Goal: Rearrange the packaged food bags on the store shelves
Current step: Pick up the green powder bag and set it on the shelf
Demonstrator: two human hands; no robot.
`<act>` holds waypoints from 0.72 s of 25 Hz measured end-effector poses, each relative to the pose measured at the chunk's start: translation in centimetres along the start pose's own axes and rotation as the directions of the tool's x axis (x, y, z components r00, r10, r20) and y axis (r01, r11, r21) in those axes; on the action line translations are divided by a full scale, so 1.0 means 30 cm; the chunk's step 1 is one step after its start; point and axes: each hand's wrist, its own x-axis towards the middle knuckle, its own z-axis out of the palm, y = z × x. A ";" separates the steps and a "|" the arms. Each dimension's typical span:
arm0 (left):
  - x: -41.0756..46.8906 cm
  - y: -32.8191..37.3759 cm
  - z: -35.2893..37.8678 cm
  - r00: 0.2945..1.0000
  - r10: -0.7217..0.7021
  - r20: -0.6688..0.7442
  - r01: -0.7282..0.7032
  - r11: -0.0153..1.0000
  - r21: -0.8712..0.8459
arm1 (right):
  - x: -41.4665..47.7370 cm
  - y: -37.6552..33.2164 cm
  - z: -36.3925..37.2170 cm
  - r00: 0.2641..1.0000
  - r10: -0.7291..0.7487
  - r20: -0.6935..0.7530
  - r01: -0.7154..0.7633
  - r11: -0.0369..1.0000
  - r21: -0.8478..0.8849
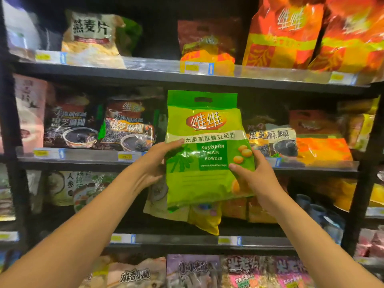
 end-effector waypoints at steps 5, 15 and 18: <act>0.085 0.064 -0.040 0.966 -0.088 0.243 0.036 0.977 0.209 | 0.184 -0.039 0.009 0.997 0.076 0.004 -0.076 0.996 0.037; 0.328 0.145 -0.083 0.983 -0.047 0.178 0.013 0.982 0.186 | 0.495 -0.090 0.036 0.989 0.145 -0.035 -0.146 0.989 -0.016; 0.428 0.152 -0.121 0.990 -0.046 0.131 0.010 0.963 0.268 | 0.578 -0.095 0.079 0.989 0.140 -0.054 -0.141 0.990 -0.021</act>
